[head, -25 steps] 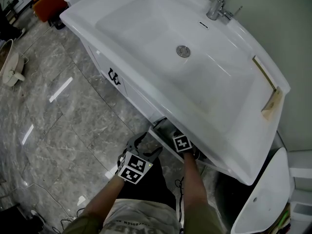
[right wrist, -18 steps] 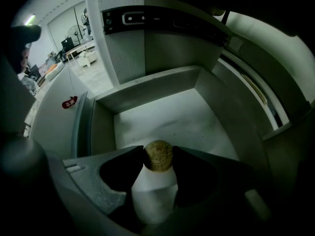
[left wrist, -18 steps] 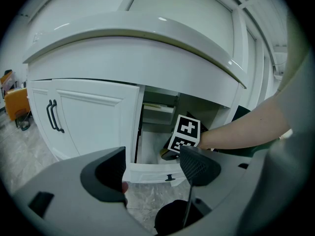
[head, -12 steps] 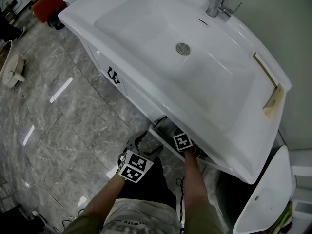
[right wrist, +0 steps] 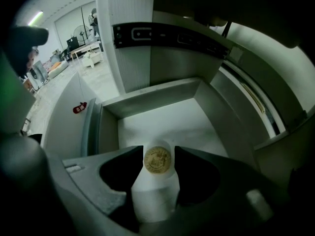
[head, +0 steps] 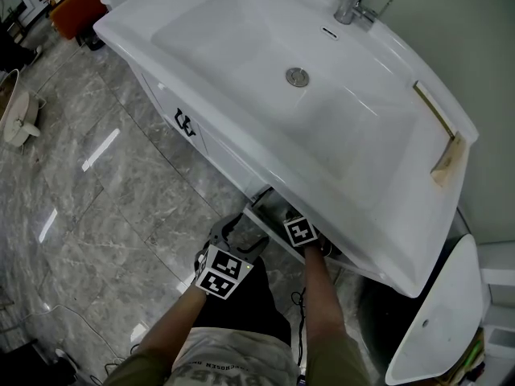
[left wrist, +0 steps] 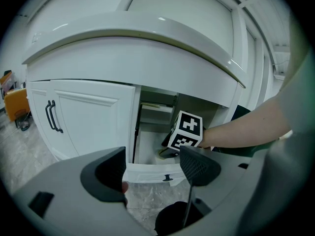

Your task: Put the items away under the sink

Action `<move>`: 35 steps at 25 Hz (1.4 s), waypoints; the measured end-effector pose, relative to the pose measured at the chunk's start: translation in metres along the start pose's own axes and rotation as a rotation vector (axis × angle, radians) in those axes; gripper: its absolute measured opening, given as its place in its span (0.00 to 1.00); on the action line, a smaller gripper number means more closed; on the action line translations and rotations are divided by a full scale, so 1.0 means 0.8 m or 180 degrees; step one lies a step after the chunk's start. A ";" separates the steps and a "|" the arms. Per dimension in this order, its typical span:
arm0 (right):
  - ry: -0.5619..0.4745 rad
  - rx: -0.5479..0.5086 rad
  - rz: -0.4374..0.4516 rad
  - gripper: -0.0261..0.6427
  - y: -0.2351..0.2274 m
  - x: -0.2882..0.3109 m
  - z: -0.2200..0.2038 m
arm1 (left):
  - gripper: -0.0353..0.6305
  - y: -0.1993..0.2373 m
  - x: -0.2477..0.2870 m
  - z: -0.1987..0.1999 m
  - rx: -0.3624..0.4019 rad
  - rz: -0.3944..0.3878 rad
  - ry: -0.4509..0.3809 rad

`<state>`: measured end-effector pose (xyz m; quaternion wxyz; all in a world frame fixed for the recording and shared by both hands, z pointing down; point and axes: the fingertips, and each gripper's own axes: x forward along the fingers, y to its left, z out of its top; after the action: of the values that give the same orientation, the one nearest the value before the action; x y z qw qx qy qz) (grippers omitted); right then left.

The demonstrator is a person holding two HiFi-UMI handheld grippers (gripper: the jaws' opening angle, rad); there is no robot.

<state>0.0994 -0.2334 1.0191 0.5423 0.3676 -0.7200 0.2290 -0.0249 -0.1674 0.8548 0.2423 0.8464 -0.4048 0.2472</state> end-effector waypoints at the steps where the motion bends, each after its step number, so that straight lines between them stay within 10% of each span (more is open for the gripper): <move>1: -0.0021 -0.0001 0.0002 0.32 0.000 -0.003 0.001 | 0.55 -0.003 -0.001 0.001 0.0001 -0.0006 0.0002; 35: -0.0722 0.0094 0.0000 0.32 0.109 -0.315 0.030 | 0.55 -0.091 -0.239 0.119 -0.0195 0.0078 0.0048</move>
<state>0.0520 -0.1256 0.7784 0.4518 0.3990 -0.7733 0.1965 -0.0503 -0.0768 0.6494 0.2681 0.8317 -0.4207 0.2439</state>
